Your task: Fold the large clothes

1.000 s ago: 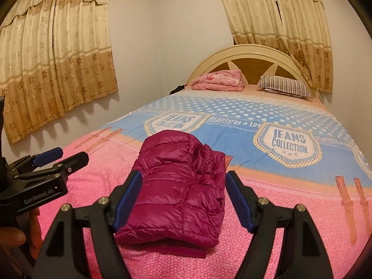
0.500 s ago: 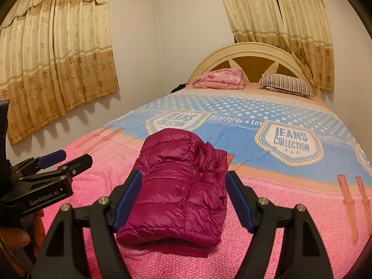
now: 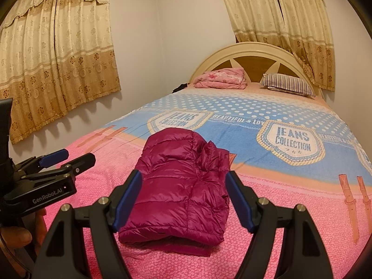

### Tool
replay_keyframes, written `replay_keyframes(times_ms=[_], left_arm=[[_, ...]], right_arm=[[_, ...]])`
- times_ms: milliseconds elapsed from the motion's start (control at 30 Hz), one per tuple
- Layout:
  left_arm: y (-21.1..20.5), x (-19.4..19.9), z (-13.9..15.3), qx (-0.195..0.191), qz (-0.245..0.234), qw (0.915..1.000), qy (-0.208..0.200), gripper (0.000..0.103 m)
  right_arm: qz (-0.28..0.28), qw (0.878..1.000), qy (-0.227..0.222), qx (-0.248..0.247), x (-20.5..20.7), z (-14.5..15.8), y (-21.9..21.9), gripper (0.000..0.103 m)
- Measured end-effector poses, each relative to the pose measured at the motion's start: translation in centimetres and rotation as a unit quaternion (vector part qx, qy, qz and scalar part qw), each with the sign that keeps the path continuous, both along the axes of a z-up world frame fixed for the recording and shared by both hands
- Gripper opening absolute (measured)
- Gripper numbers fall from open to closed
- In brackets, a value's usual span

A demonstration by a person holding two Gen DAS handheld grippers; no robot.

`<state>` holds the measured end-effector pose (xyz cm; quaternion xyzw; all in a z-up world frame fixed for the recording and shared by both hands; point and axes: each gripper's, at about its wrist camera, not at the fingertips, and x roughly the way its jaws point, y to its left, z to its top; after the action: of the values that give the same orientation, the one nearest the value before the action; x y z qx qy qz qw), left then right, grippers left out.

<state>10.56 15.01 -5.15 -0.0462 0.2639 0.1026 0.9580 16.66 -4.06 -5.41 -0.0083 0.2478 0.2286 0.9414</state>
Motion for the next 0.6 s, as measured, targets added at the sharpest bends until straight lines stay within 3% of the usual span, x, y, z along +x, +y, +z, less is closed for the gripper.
replay_keyframes(times_ms=[600], left_arm=[[0.40,0.30,-0.19,-0.013,0.005,0.9999,0.007,0.077]], right_arm=[[0.001,1.000,-0.001,0.002,-0.22,0.05,0.02,0.077]])
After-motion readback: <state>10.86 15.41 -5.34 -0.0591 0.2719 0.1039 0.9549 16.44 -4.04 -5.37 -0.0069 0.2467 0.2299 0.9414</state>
